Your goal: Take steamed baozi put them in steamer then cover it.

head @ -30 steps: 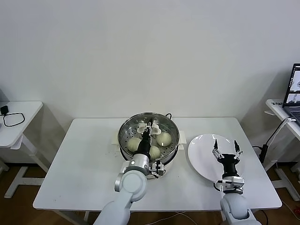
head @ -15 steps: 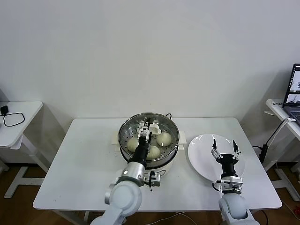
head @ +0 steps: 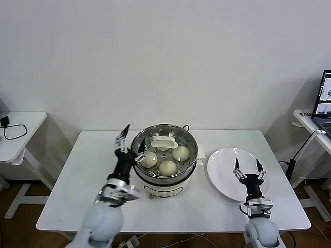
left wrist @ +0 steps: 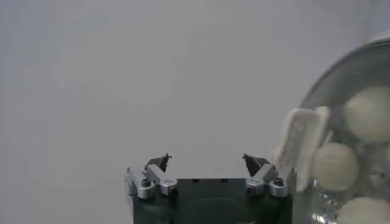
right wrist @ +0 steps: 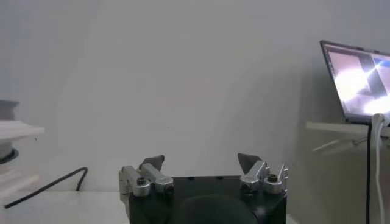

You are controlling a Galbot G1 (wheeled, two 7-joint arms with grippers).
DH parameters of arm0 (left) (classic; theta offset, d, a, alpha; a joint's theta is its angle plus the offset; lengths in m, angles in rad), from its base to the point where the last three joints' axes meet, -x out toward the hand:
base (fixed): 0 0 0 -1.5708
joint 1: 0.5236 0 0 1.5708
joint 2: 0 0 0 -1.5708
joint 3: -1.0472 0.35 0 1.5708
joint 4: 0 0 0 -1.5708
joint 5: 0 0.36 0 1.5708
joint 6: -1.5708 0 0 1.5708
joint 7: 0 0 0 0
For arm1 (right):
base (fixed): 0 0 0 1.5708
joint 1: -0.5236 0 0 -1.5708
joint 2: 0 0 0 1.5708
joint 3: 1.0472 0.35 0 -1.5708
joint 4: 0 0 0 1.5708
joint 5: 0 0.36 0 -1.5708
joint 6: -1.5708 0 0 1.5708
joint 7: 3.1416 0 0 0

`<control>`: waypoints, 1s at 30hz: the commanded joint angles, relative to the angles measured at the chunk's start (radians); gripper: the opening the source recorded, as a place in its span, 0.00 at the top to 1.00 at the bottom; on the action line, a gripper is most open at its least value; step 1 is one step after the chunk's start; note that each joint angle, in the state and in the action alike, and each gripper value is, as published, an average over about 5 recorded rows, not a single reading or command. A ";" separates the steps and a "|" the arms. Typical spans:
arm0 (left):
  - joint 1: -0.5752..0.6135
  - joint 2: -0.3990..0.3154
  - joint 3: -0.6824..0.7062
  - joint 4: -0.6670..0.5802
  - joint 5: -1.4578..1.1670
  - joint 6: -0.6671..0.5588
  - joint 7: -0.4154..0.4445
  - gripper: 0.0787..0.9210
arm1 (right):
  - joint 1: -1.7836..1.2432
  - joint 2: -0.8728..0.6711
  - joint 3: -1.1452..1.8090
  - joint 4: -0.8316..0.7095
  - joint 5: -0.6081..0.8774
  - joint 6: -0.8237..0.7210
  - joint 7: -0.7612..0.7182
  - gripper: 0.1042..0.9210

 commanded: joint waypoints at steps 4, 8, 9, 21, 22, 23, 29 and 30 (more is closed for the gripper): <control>0.170 0.074 -0.287 0.178 -0.959 -0.400 -0.006 0.12 | -0.066 -0.001 0.042 0.022 0.130 -0.025 -0.111 0.12; 0.186 0.054 -0.280 0.195 -0.929 -0.438 0.007 0.12 | -0.076 0.005 0.042 0.020 0.121 -0.018 -0.108 0.12; 0.192 0.049 -0.278 0.197 -0.917 -0.448 0.010 0.12 | -0.077 0.007 0.043 0.020 0.120 -0.017 -0.107 0.12; 0.230 0.037 -0.269 0.193 -0.863 -0.478 0.014 0.12 | -0.088 0.020 0.041 0.019 0.095 0.001 -0.119 0.12; 0.232 0.037 -0.269 0.194 -0.862 -0.479 0.015 0.12 | -0.088 0.020 0.042 0.022 0.093 -0.004 -0.120 0.12; 0.233 0.038 -0.269 0.194 -0.860 -0.479 0.015 0.12 | -0.088 0.021 0.043 0.024 0.091 -0.009 -0.119 0.12; 0.238 0.039 -0.269 0.194 -0.854 -0.480 0.016 0.12 | -0.086 0.024 0.041 0.026 0.084 -0.021 -0.118 0.12; 0.238 0.039 -0.269 0.195 -0.852 -0.480 0.016 0.12 | -0.086 0.025 0.041 0.025 0.082 -0.021 -0.118 0.12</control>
